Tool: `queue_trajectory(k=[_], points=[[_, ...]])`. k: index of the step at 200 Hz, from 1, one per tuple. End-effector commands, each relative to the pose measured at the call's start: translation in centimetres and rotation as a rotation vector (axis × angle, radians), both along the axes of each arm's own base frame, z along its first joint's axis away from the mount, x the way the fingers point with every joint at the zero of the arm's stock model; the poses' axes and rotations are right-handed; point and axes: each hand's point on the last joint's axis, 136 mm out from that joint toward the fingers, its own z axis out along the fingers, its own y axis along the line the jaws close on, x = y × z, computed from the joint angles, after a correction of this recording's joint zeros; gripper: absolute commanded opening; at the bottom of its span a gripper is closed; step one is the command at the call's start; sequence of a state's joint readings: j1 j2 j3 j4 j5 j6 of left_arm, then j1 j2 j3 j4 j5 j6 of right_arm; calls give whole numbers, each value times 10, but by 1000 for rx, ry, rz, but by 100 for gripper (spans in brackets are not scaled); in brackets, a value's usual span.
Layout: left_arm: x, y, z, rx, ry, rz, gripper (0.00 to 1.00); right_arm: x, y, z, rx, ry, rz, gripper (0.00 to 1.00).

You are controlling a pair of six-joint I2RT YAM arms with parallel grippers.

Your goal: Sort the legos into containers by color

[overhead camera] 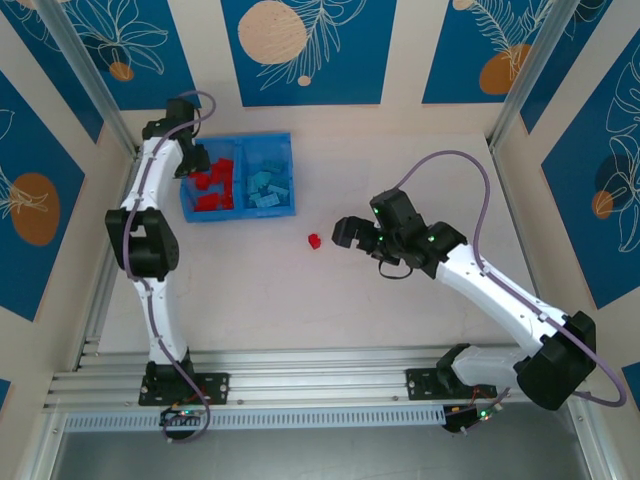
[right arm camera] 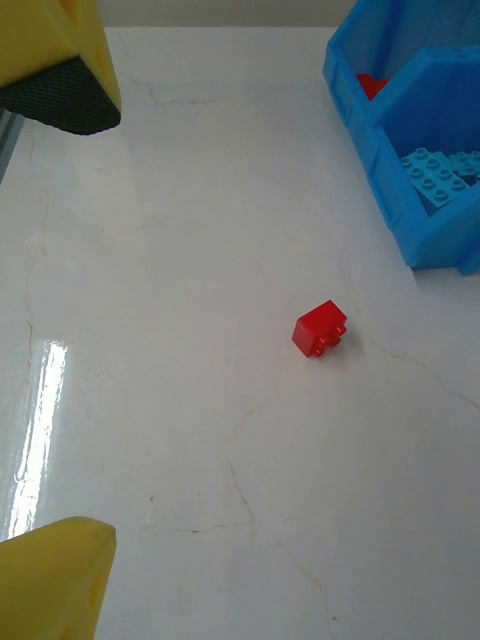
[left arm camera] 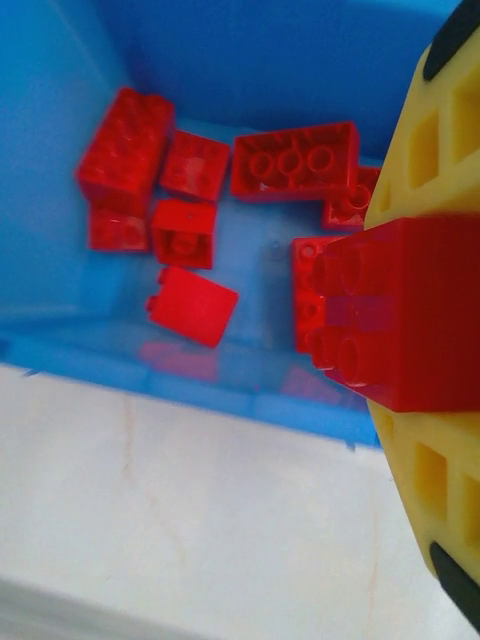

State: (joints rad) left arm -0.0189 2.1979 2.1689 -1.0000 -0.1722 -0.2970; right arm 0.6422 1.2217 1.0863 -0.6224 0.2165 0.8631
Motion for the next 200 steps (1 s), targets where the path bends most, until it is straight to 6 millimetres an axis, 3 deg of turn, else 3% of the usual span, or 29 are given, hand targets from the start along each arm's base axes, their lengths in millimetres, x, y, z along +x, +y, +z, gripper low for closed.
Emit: queue_trajectory(k=[1,15,36,65,94,130,143,165,200], points=[[-6,-3,-8,-43,44,3,51,2,6,11,17,-11,25,100],[-4,-9,-3,-72,26,-6,58,5,10,13,27,-18,31,100],[-6,-22,18,-153,-29,-20,60,9,15,12,30,-18,41,100],[-29,-41,59,-266,-122,-36,61,17,27,6,38,-6,70,100],[-81,-71,99,-342,-194,-144,62,30,48,-9,8,-16,160,100],[-160,-101,130,-407,-293,-335,67,56,78,-37,-150,-94,340,100],[-188,-105,133,-407,-315,-386,70,69,87,-51,-216,-117,397,99],[-229,-108,120,-375,-272,-450,77,88,102,-78,-284,-107,475,95],[-269,-101,108,-365,-310,-422,84,102,122,-119,-346,-28,557,86]])
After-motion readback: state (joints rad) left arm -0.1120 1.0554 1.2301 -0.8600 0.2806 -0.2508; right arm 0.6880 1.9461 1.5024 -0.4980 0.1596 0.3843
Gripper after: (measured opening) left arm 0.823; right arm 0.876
